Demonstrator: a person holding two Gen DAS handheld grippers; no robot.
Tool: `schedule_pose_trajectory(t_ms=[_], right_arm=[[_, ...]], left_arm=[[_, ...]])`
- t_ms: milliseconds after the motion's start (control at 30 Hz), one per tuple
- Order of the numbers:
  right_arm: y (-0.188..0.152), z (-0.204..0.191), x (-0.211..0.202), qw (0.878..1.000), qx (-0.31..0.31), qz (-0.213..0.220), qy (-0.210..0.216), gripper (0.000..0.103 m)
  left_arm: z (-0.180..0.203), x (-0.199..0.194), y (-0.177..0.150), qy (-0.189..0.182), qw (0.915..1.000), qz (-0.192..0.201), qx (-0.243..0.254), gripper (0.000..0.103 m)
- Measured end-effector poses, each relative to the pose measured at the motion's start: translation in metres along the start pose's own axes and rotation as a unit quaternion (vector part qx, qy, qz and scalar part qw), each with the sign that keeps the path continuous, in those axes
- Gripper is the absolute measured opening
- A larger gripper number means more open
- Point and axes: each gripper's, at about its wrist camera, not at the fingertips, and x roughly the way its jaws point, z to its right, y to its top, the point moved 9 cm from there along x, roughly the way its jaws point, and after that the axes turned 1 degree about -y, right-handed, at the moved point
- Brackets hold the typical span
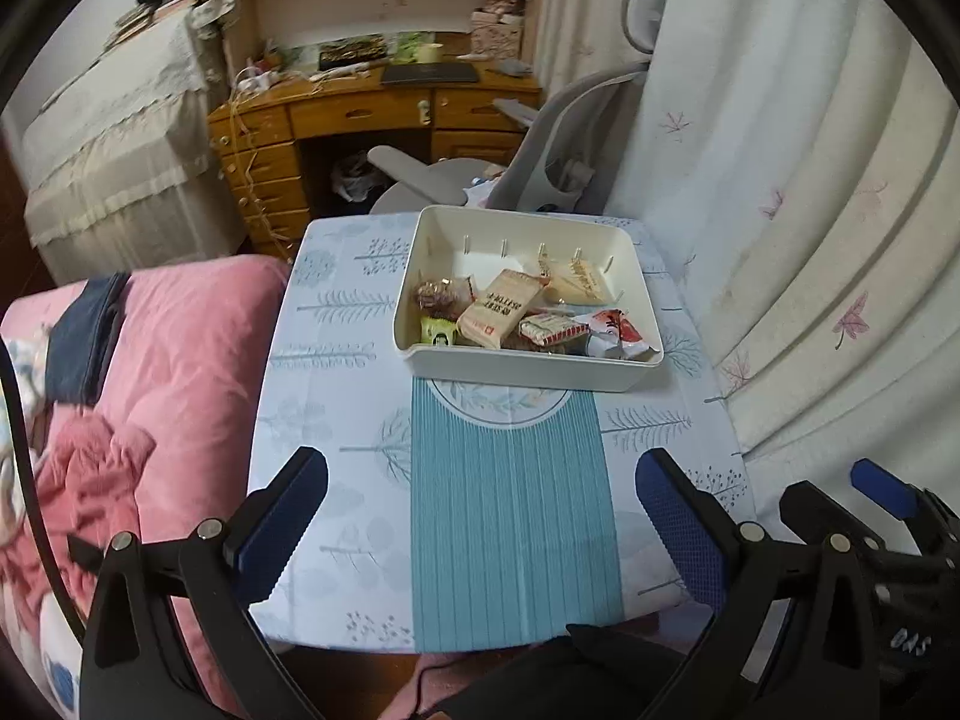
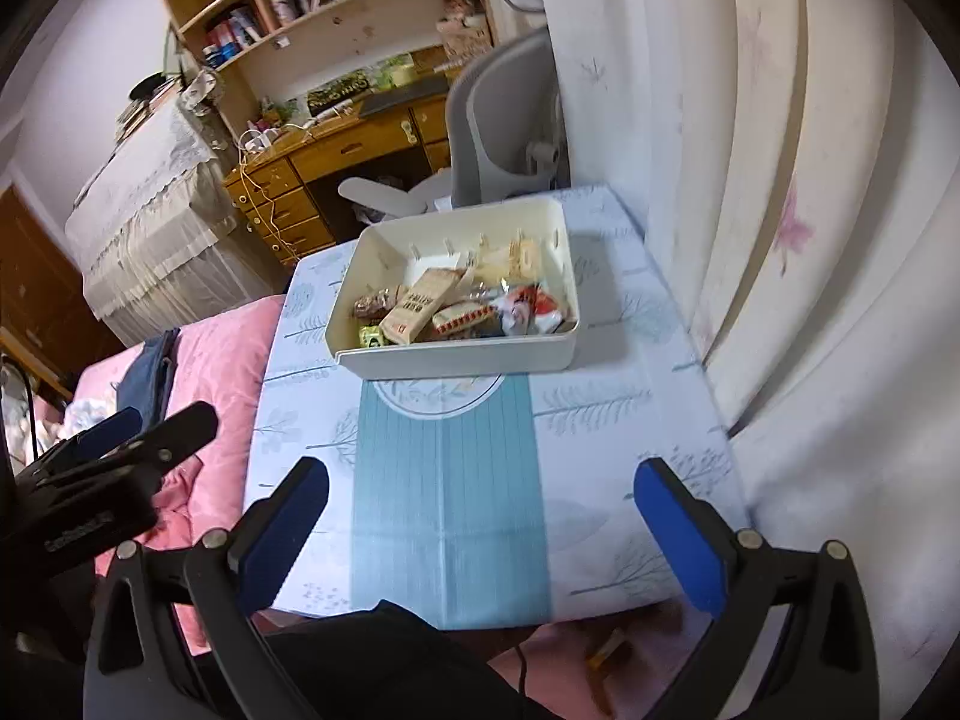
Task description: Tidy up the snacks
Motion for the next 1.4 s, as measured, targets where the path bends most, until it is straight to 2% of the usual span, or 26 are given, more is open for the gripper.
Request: schedule_pose_trajectory(t_ms=[133, 267, 433, 1400], right_arm=[[-0.001, 0.004, -0.007, 1.000, -0.024, 0.013, -0.010, 0.103], [-0.010, 0.001, -0.003, 0.999, -0.032, 0.006, 0.006, 0.103], [-0.017, 0.004, -0.003, 0.999, -0.038, 0.013, -0.005, 0.103], [-0.019, 0.000, 0.007, 0.999, -0.042, -0.003, -0.007, 0.103]], left_arm=[[0.006, -0.005, -0.006, 0.028, 0.9995, 0.012, 0.000, 0.102], [0.007, -0.011, -0.013, 0.051, 0.9984, 0.024, -0.006, 0.102], [0.008, -0.014, -0.020, 0.064, 0.9974, 0.031, -0.008, 0.102], [0.007, -0.009, -0.013, 0.065, 0.9974, 0.030, -0.002, 0.102]])
